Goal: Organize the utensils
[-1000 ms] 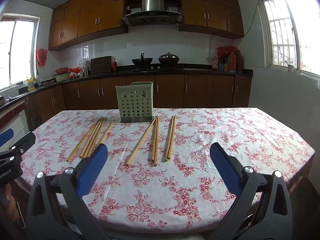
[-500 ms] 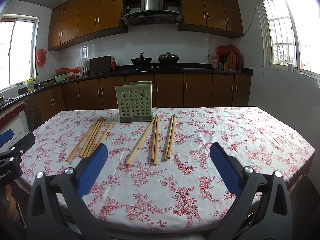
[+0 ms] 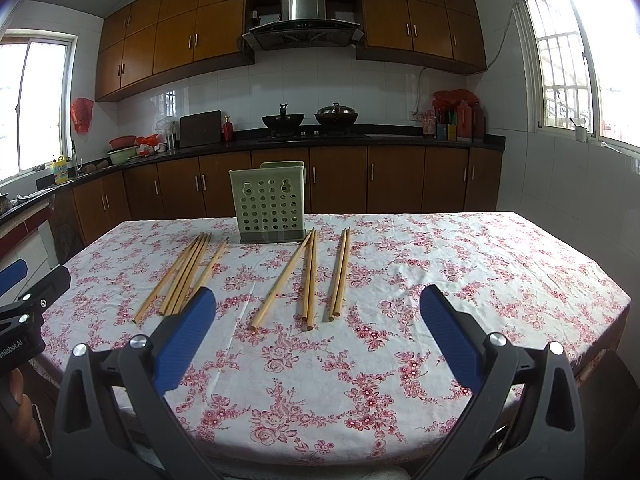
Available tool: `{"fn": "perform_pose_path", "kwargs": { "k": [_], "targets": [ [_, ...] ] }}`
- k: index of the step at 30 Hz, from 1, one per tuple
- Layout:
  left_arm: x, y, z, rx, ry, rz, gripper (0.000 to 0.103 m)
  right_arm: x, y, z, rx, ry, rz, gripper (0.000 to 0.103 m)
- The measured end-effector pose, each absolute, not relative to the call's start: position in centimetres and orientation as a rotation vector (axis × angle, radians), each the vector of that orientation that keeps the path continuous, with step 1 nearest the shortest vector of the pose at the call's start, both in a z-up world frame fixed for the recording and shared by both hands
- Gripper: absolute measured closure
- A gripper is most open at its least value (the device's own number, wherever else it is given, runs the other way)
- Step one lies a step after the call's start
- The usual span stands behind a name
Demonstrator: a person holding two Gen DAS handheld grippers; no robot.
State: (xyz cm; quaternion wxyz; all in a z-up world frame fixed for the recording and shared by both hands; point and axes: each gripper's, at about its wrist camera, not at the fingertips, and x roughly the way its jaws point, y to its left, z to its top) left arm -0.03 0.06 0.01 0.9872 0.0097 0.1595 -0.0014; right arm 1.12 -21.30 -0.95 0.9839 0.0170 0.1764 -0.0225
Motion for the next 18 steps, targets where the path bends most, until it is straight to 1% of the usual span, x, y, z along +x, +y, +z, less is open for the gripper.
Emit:
{"fn": "perform_pose_path", "kwargs": {
  "k": [18],
  "targets": [
    [-0.17, 0.05, 0.06, 0.020, 0.322, -0.003, 0.002, 1.36, -21.33, -1.07, 0.036, 0.358, -0.046, 0.004]
  ]
}}
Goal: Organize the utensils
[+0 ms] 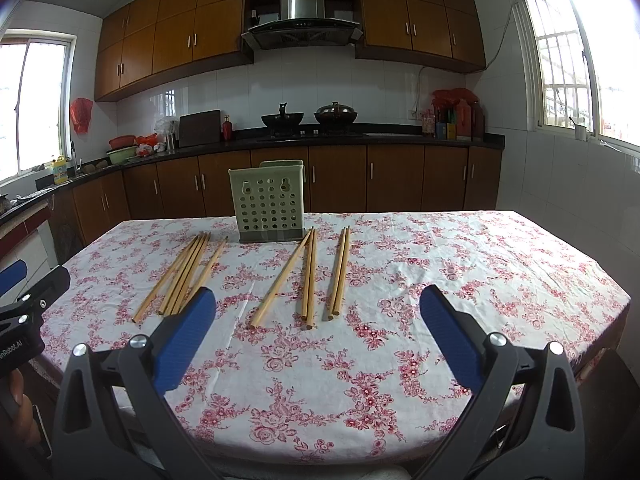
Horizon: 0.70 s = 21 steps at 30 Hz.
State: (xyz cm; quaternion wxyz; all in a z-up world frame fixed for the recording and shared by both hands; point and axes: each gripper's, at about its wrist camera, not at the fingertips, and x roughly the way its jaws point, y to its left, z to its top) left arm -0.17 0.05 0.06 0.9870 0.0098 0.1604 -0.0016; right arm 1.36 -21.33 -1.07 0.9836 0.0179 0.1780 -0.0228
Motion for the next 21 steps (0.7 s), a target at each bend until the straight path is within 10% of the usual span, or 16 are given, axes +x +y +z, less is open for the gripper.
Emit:
{"fn": "perform_pose_path", "kwargs": {
  "k": [21],
  "targets": [
    [5.6, 2.5, -1.9, -0.041, 0.494, 0.071, 0.002, 7.9, -23.6, -2.2, 0.076, 0.525, -0.140, 0.004]
  ]
}}
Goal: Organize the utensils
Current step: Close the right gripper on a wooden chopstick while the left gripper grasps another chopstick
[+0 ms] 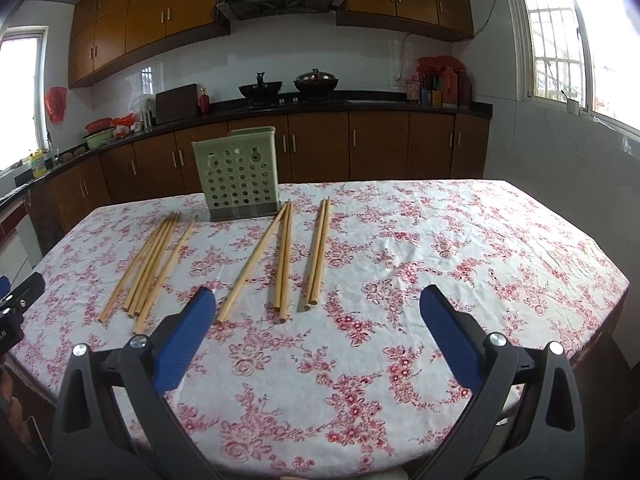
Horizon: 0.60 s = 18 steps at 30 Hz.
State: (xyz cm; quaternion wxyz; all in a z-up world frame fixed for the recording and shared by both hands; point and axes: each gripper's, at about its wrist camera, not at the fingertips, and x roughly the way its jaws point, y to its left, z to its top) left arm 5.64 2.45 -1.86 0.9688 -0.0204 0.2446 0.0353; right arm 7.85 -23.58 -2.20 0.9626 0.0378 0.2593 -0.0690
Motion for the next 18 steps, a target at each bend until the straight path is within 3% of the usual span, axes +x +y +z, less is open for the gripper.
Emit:
{"fn": "perform_pose_path", "kwargs": {
  "k": [2, 4, 8, 12, 14, 18],
  "targets": [
    [7.6, 3.5, -2.1, -0.067, 0.550, 0.086, 0.002, 10.2, -24.4, -2.3, 0.085, 0.570, -0.164, 0.004],
    [10.0, 4.5, -2.5, -0.093, 0.615, 0.080, 0.002, 12.9, -25.3, -2.4, 0.101, 0.613, -0.183, 0.011],
    [13.6, 5.9, -3.1, -0.142, 0.705, 0.053, 0.003, 18.4, -27.1, -3.3, 0.195, 0.730, -0.140, 0.041],
    [16.1, 6.3, -3.7, -0.153, 0.748, 0.021, 0.020, 22.6, -27.6, -5.6, 0.253, 0.848, -0.085, 0.072],
    [16.8, 6.3, -4.1, -0.154, 0.769, 0.012, 0.025, 23.9, -27.7, -6.8, 0.258, 0.888, -0.077, 0.080],
    [17.9, 6.2, -4.8, -0.165, 0.793, -0.019, 0.029, 24.8, -27.6, -7.9, 0.266, 0.910, -0.055, 0.082]
  ]
}}
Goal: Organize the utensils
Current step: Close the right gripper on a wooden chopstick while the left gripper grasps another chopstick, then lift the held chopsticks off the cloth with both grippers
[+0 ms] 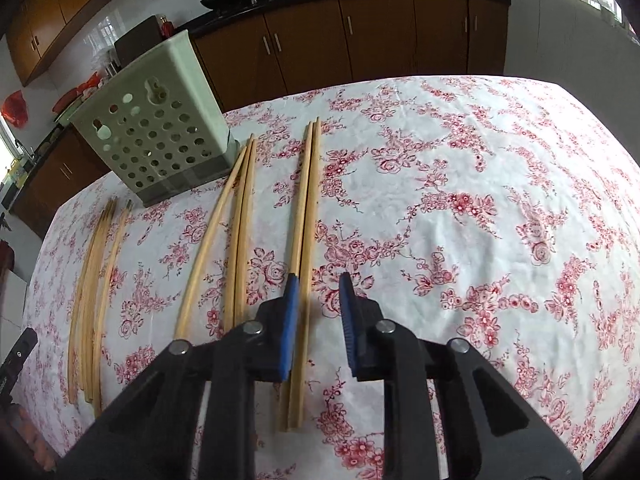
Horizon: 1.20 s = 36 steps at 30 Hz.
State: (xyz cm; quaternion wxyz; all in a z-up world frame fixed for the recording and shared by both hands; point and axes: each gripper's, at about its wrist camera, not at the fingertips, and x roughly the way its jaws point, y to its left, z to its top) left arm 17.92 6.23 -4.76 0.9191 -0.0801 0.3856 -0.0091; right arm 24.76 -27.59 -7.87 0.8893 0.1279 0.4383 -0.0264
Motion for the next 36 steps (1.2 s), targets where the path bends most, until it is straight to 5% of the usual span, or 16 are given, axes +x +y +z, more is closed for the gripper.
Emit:
{"fn": "perform_pose_path", "kwargs": {
  "k": [13, 22, 27, 36],
  "targets": [
    [20.3, 5.1, -5.5, -0.145, 0.835, -0.068, 0.040, 26.8, -27.8, -9.0, 0.159, 0.934, -0.135, 0.095],
    [21.0, 3.7, -6.5, -0.098, 0.882, -0.124, 0.060, 27.2, -28.4, -9.1, 0.158, 0.920, -0.155, 0.095],
    [22.0, 2.9, -7.5, -0.037, 0.912, -0.100, 0.095, 27.0, -28.0, -9.1, 0.144, 0.914, -0.152, 0.095],
    [27.0, 5.4, -7.5, -0.049, 0.891, -0.015, 0.096, 30.4, -29.9, -9.4, 0.160, 0.889, -0.193, 0.095]
  ]
}}
